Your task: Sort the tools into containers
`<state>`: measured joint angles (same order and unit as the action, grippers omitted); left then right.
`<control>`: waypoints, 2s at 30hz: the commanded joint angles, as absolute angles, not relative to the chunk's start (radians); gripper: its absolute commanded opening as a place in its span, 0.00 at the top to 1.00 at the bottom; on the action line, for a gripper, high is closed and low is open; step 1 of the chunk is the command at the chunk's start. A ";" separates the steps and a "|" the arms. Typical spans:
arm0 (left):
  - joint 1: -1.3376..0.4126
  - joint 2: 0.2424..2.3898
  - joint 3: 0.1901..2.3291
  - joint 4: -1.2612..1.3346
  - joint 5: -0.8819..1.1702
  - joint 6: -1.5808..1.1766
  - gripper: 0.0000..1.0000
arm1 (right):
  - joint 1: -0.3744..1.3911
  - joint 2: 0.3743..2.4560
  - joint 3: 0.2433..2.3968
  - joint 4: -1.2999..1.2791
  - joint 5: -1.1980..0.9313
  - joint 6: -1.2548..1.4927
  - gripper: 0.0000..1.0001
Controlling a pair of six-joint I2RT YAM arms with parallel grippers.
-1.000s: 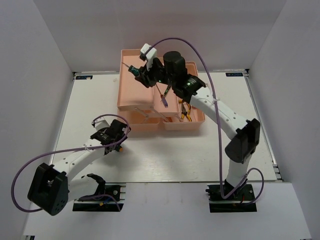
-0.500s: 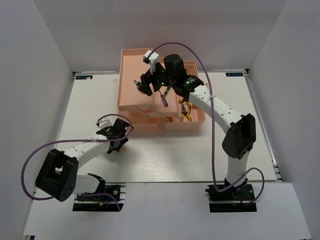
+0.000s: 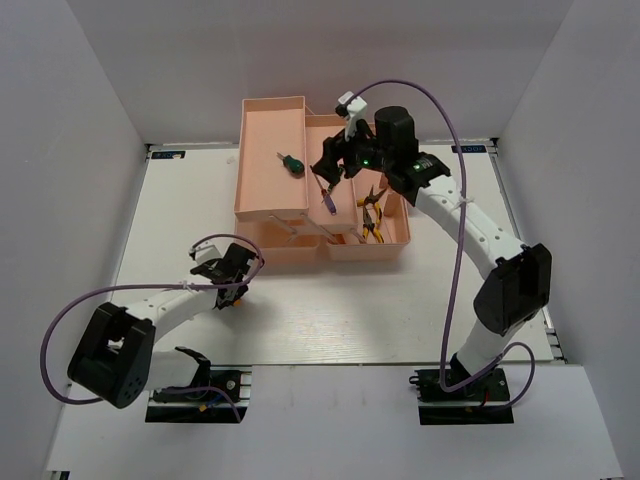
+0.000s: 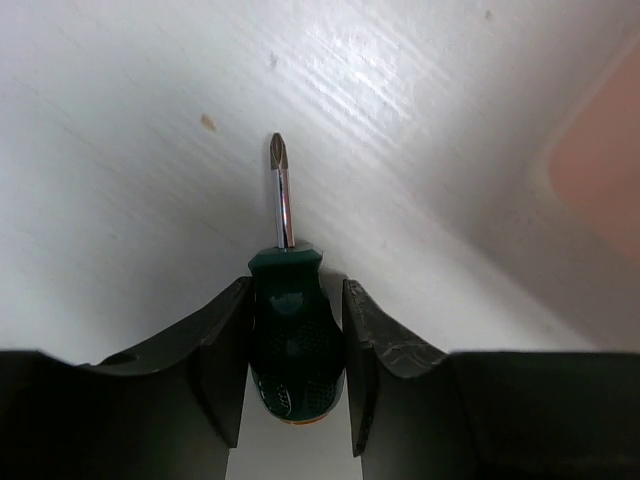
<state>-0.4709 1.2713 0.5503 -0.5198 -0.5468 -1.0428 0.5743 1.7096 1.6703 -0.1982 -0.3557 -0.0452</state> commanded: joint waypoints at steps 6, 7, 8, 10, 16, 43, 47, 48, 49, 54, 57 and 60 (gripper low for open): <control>-0.476 0.913 0.638 -0.909 -0.549 -1.146 1.00 | 0.512 1.582 1.508 -0.140 -0.341 -0.081 0.10; -0.465 0.855 0.655 -0.945 -0.570 -1.146 1.00 | 0.511 1.571 1.485 -0.130 -0.327 -0.092 0.10; -0.465 0.760 0.673 -1.000 -0.593 -1.163 1.00 | 0.508 1.548 1.464 -0.127 -0.315 -0.109 0.22; -0.465 0.715 0.750 -1.015 -0.653 -1.163 1.00 | 0.491 1.517 1.395 -0.124 -0.310 -0.118 0.99; -0.465 0.888 1.008 -0.855 -0.646 -0.979 1.00 | 0.434 1.514 1.371 -0.248 -0.367 -0.094 1.00; -0.399 1.594 1.669 -0.485 -0.299 -0.557 0.28 | 0.408 1.394 1.180 -0.336 -0.981 -0.583 0.49; -0.399 1.450 1.634 -0.529 -0.369 -0.525 0.86 | 0.472 1.407 1.123 -0.316 -1.086 -0.895 0.62; -0.399 1.401 1.573 -0.538 -0.418 -0.525 1.00 | 0.524 1.440 1.126 -0.327 -1.075 -0.996 0.64; -0.399 1.347 1.534 -0.548 -0.442 -0.525 1.00 | 0.537 1.457 1.162 -0.372 -1.072 -1.024 0.66; -0.399 1.018 1.280 -0.704 -0.578 -0.643 0.53 | 0.661 1.545 1.224 -0.397 -1.025 -1.109 0.72; -0.399 0.856 1.140 -0.819 -0.588 -0.762 0.28 | 0.744 1.581 1.227 -0.348 -0.982 -1.146 0.70; -0.399 0.727 0.996 -0.908 -0.537 -0.853 0.25 | 0.830 1.612 1.169 -0.142 -0.797 -1.127 0.55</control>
<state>-0.4011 0.7513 1.1286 -0.7300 -0.5480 -0.7273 0.7750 1.5890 1.1812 -0.3157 -0.9253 -1.0683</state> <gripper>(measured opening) 0.744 0.412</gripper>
